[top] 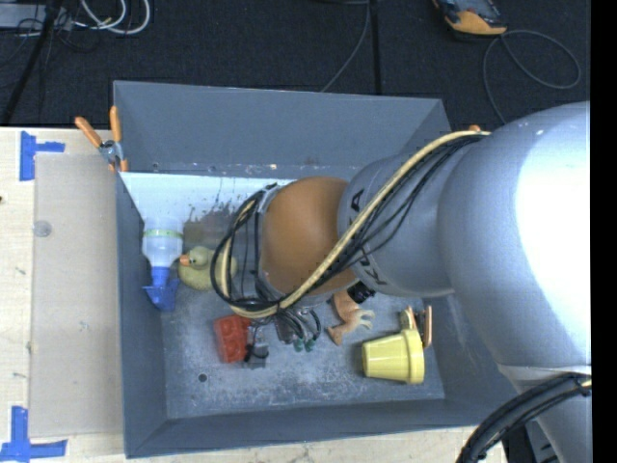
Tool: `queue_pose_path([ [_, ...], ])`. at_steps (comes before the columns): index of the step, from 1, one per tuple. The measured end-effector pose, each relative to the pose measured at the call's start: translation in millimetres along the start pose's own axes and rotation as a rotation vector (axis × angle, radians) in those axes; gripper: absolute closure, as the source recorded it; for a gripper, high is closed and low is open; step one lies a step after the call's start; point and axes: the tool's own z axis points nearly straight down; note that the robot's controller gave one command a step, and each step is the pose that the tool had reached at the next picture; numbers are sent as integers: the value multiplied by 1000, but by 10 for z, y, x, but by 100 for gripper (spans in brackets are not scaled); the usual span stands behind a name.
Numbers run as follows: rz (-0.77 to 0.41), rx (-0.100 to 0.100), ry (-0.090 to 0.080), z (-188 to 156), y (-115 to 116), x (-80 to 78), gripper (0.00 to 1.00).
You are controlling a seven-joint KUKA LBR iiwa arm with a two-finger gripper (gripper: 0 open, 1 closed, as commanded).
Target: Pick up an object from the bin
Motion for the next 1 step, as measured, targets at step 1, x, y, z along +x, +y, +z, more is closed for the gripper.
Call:
queue_pose_path([
  [1,-1,0,-1,-10,-1,-5,100],
])
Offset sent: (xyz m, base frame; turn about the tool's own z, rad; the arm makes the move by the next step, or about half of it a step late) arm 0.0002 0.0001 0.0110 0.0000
